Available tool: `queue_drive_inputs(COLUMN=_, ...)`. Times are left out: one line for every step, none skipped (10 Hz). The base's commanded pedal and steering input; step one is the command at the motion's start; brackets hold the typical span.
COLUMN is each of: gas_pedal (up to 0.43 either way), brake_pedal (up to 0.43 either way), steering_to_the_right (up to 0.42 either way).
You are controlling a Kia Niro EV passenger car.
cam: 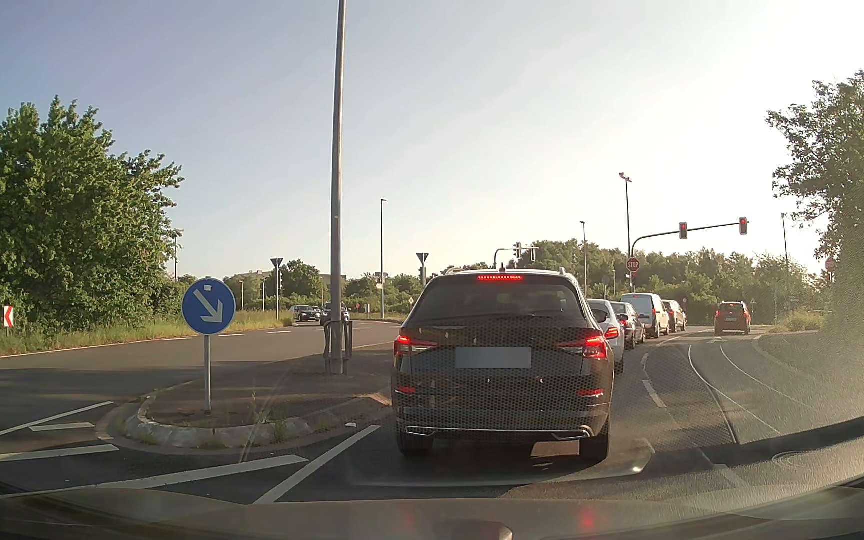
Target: Follow the waypoints while adhering to traffic rules and regulations
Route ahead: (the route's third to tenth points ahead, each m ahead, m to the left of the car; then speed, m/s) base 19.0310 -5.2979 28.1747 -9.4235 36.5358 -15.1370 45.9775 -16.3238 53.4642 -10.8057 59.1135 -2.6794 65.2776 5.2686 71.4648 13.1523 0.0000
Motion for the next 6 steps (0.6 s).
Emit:
queue_drive_inputs(gas_pedal=0.000, brake_pedal=0.439, steering_to_the_right=0.052)
queue_drive_inputs(gas_pedal=0.000, brake_pedal=0.445, steering_to_the_right=0.052)
queue_drive_inputs(gas_pedal=0.000, brake_pedal=0.445, steering_to_the_right=0.052)
queue_drive_inputs(gas_pedal=0.000, brake_pedal=0.433, steering_to_the_right=0.052)
queue_drive_inputs(gas_pedal=0.000, brake_pedal=0.439, steering_to_the_right=0.052)
queue_drive_inputs(gas_pedal=0.000, brake_pedal=0.439, steering_to_the_right=0.052)
